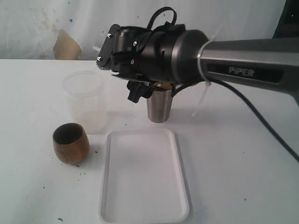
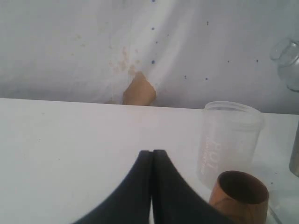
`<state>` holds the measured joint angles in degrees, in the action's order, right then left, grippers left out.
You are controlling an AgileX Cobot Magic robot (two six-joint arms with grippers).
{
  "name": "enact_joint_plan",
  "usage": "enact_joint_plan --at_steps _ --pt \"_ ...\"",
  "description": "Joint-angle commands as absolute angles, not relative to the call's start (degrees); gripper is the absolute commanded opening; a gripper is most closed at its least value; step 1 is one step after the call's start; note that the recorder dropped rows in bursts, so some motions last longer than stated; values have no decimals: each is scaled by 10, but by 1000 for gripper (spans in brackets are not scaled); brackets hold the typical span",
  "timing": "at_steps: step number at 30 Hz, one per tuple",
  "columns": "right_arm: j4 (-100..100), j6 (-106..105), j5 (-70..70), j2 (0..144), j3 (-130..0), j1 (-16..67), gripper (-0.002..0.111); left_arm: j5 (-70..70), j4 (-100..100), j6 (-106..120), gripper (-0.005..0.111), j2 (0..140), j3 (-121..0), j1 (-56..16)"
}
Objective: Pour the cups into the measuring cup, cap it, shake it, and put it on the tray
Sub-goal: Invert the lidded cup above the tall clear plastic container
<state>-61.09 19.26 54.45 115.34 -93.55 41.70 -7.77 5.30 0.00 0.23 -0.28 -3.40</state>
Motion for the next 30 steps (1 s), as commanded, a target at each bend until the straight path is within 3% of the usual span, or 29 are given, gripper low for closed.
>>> enact_joint_plan --at_steps 1,12,30 --pt "-724 197 606 1182 -966 436 0 -72 51 0 0 0 0 -36" --pt "-891 159 674 1241 -967 456 0 -72 51 0 0 0 0 -36" --pt "-950 106 678 1224 -965 474 0 -72 51 0 0 0 0 -36"
